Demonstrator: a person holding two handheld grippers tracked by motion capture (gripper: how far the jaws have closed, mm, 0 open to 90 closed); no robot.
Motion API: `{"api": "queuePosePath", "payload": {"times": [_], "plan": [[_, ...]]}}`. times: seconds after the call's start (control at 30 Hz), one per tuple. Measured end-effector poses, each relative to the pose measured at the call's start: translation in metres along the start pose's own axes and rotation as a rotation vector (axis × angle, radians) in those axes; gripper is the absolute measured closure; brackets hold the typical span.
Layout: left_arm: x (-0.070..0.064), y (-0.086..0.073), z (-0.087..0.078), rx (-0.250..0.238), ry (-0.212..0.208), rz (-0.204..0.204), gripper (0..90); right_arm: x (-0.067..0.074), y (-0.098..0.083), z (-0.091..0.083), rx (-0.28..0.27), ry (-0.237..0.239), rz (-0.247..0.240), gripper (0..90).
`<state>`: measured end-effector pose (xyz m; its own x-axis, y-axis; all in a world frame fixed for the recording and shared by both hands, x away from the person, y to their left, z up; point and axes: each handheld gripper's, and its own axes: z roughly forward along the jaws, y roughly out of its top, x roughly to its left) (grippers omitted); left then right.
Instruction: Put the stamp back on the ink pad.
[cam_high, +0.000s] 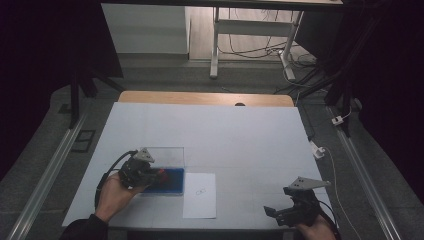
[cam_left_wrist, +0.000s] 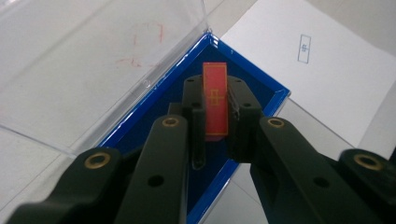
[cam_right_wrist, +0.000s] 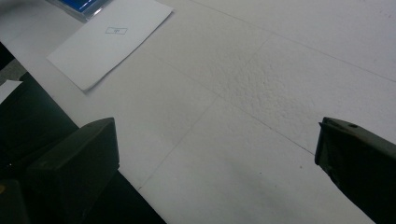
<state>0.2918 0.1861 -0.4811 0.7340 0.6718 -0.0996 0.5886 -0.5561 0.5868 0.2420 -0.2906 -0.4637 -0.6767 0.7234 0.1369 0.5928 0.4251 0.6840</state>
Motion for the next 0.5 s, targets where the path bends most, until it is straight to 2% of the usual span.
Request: {"api": "queuePosePath", "payload": {"times": [0.33, 0.5], "plan": [[-0.0014, 0.0009, 0.0079, 0.040, 0.036, 0.021, 79.3, -0.0001, 0.0001, 0.0001, 0.003, 0.001, 0.001, 0.0], [-0.0010, 0.0005, 0.0105, 0.064, 0.045, 0.016, 79.2, 0.0000, 0.0001, 0.0002, 0.004, 0.002, 0.002, 0.0]]}}
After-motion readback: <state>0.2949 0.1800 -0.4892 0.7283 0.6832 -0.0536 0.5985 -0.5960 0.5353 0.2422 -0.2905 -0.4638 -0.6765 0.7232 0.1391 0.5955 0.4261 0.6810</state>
